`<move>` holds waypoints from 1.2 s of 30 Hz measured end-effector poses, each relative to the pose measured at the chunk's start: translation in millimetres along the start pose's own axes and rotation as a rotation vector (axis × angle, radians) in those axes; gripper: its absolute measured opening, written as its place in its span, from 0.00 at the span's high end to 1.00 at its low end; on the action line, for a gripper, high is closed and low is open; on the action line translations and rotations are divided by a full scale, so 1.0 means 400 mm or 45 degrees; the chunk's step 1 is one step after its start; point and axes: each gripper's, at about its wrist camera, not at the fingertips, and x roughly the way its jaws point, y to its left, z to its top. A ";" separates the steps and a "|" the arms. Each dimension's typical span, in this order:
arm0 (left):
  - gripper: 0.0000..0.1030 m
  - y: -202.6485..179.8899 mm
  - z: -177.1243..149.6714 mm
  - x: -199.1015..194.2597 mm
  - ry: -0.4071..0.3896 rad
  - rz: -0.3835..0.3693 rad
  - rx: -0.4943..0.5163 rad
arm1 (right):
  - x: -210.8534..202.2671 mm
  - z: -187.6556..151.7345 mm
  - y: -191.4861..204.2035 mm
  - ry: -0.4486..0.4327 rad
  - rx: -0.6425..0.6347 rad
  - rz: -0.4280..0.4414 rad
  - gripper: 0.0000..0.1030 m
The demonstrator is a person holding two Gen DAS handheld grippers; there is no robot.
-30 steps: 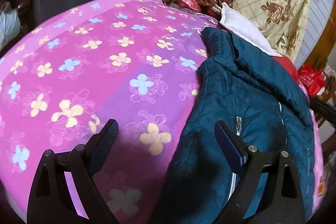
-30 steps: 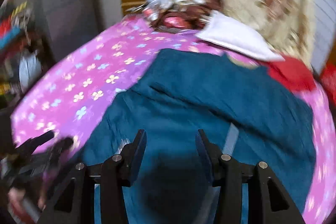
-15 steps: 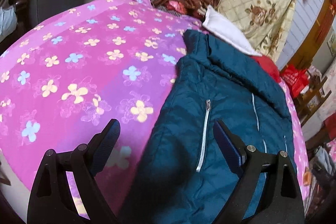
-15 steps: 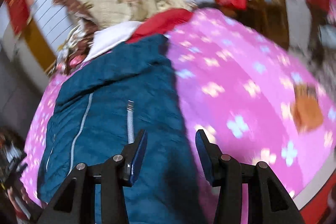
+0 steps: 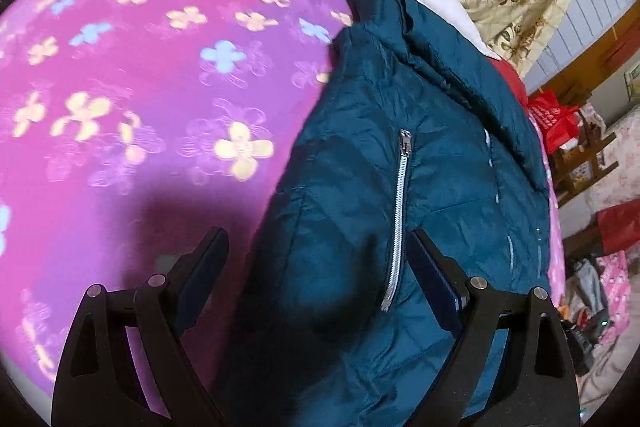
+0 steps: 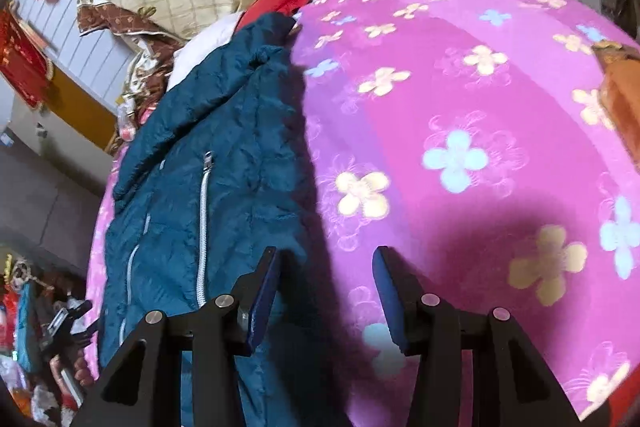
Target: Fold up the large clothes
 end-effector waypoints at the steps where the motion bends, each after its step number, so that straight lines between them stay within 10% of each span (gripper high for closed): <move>1: 0.12 0.004 0.005 0.008 0.018 -0.020 -0.008 | 0.005 0.003 0.002 0.007 0.004 0.016 0.55; 16: 0.12 0.079 -0.103 -0.052 0.204 -0.544 -0.121 | 0.049 -0.031 0.029 0.193 0.090 0.242 0.55; 27: 0.12 0.033 -0.171 -0.074 0.183 -0.572 -0.044 | 0.033 -0.122 0.022 0.325 0.121 0.483 0.55; 36: 0.12 -0.006 -0.179 -0.047 0.163 -0.551 -0.056 | 0.080 -0.157 0.126 0.325 0.008 0.472 0.55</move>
